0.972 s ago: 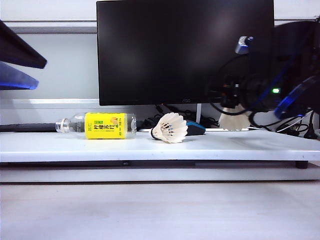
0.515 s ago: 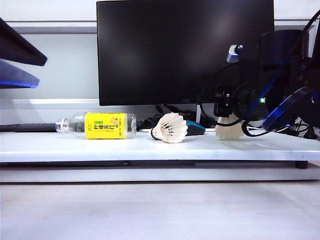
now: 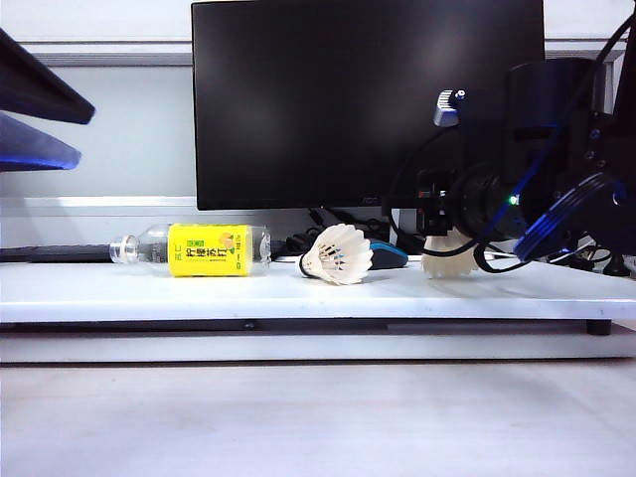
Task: Stack the badminton balls on the table vertically.
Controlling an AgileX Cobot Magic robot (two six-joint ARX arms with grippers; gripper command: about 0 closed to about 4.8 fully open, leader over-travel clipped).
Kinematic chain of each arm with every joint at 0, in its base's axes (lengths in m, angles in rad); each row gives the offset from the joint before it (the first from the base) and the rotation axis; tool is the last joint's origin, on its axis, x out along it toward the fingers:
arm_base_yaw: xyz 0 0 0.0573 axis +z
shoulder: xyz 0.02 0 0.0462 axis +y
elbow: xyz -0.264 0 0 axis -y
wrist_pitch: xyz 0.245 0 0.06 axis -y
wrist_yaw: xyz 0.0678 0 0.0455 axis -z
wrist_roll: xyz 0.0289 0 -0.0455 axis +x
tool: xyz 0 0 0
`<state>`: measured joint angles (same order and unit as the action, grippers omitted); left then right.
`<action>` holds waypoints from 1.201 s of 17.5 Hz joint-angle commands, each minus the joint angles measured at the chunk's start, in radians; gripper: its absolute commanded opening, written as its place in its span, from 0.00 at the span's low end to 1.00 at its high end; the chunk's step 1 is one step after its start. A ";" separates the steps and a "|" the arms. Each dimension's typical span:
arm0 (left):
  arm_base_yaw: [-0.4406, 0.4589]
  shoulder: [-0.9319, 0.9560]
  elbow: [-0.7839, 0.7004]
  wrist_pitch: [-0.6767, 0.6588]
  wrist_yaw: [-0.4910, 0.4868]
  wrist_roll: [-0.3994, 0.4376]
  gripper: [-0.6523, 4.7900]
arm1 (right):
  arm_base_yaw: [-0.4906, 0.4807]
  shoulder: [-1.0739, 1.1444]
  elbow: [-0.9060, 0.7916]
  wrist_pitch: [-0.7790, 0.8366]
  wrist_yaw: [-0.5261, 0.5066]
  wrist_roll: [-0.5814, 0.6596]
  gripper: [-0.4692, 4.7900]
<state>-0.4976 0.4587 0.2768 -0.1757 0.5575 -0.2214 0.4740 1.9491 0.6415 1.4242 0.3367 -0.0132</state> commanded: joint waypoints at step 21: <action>0.000 0.001 0.003 0.016 0.050 0.002 0.47 | 0.001 -0.200 -0.100 -0.008 0.005 -0.097 0.56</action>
<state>-0.4976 0.4591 0.2768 -0.1753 0.6006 -0.2214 0.4747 1.7863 0.5400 1.3922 0.3386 -0.0875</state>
